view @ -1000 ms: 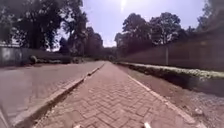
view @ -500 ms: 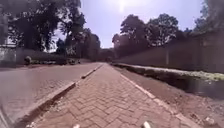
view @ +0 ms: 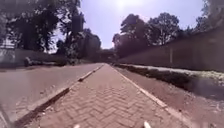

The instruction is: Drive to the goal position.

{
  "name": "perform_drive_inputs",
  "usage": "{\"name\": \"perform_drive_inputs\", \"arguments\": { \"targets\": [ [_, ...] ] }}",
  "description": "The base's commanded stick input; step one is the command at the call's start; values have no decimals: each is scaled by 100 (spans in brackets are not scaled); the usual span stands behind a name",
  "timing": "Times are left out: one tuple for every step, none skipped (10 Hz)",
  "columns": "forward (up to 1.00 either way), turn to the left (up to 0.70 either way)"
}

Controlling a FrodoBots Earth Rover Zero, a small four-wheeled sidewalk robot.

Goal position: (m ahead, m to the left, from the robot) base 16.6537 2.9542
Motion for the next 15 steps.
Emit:
{"name": "perform_drive_inputs", "arguments": {
  "targets": [
    [85,18],
    [85,34],
    [85,17],
    [85,1],
    [85,31],
    [85,33],
    [85,34],
    [85,34],
    [85,34],
    [85,34],
    [85,34],
    [85,34],
    [85,29],
    [85,14],
    [84,0]
  ]
}}
